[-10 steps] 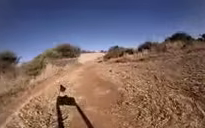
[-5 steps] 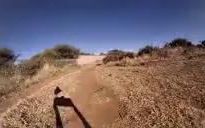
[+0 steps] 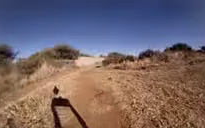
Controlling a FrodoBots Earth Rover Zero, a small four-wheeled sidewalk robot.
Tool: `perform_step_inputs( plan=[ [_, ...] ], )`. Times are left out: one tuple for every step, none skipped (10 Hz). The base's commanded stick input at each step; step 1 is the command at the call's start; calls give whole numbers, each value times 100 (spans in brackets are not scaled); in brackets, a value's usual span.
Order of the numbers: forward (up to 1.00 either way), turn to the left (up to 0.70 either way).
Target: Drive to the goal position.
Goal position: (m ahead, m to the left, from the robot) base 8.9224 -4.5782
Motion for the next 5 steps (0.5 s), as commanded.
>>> perform_step_inputs(
  plan=[
    [50, 50],
    [50, 50],
    [50, 50],
    [50, 37],
    [50, 15]
  ],
)
